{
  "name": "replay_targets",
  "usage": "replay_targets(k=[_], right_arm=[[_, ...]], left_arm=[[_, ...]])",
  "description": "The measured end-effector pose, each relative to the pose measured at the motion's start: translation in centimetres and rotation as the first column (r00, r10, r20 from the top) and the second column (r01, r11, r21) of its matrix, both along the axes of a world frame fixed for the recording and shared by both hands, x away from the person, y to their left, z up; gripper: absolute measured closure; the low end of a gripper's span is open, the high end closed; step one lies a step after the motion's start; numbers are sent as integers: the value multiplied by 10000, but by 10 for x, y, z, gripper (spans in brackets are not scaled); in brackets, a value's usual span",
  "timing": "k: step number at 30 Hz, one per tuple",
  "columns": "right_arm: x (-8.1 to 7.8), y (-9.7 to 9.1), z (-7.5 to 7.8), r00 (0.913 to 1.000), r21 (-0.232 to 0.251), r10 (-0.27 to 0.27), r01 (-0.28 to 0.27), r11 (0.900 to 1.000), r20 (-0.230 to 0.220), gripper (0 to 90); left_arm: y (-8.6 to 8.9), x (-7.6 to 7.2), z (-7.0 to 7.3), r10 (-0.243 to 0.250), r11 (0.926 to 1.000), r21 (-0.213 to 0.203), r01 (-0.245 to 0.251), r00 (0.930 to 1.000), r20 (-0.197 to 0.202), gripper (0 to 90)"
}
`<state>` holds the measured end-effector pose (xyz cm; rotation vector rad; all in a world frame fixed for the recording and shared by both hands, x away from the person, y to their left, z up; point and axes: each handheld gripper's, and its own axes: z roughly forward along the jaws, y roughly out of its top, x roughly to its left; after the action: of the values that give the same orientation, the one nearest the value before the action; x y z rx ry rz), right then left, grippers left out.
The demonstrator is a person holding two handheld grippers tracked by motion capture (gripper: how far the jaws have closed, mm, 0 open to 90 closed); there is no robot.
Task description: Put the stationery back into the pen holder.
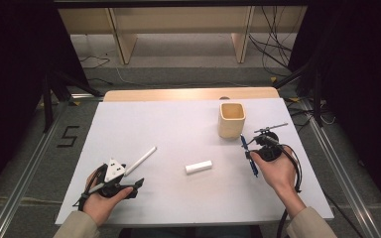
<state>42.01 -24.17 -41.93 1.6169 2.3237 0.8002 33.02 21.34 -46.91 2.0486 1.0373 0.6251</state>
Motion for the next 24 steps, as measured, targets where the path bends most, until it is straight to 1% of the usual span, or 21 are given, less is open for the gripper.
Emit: replay_targets(k=[1, 2, 3, 5, 6, 8, 10, 12, 15, 16, 17, 18, 19, 20, 24], right_arm=[[0, -1, 1, 9998, 75, 3, -5, 10000, 204, 796], [-1, -2, 3, 9984, 275, -4, -12, 9996, 570, 796], [-1, -2, 3, 9984, 275, -4, -12, 9996, 570, 796], [-2, -4, 6, 9954, 403, 7, -45, 9992, 957, 796], [-2, -4, 7, 9929, 430, -5, -47, 9991, 1191, 796], [-3, -6, 8, 9890, 619, 13, -106, 9980, 1480, 796], [-3, -7, 10, 9809, 620, 53, -177, 9979, 1947, 795], [-3, -9, 11, 9757, 884, 6, -205, 9959, 2191, 795], [-3, -12, 12, 9628, 1113, 1, -314, 9933, 2702, 795], [-4, -13, 13, 9529, 1207, -96, -284, 9923, 3032, 796], [-4, -13, 13, 9529, 1207, -96, -284, 9923, 3032, 796], [-4, -13, 14, 9467, 1276, -114, -314, 9913, 3220, 796], [-4, -14, 15, 9379, 1379, -216, -281, 9901, 3463, 795], [-4, -14, 15, 9379, 1379, -216, -281, 9901, 3463, 795], [-5, -16, 17, 9179, 1590, -321, -340, 9867, 3955, 796]], left_arm=[[0, 0, 0, -1, 10000, 2, 1, 10000, 4, 193], [0, 0, 0, -5, 10000, 6, 5, 10000, -2, 193], [0, 0, 0, -3, 10000, 7, 3, 10000, 4, 193], [0, 0, 0, -3, 10000, 9, 3, 10000, 8, 195], [0, 0, 0, 3, 10000, 7, -3, 10000, 16, 195], [0, 0, 0, -3, 10000, 17, 2, 10000, 23, 195], [0, 0, 0, -3, 10000, 22, 3, 10000, 24, 195], [0, 0, 0, 6, 10000, 6, -6, 10000, 18, 195], [0, 0, 0, 2, 10000, 20, -2, 10000, 40, 195], [0, 0, 0, -2, 10000, 32, 1, 10000, 37, 196], [0, 0, 0, -1, 10000, 25, 1, 10000, 45, 196], [0, 0, 0, 2, 10000, 18, -2, 10000, 32, 196], [-1, 0, 0, 16, 10000, 5, -16, 10000, 33, 196], [-1, 0, 0, 22, 10000, -5, -22, 10000, 36, 196], [-1, 0, 0, 22, 10000, -17, -22, 10000, 46, 196]])
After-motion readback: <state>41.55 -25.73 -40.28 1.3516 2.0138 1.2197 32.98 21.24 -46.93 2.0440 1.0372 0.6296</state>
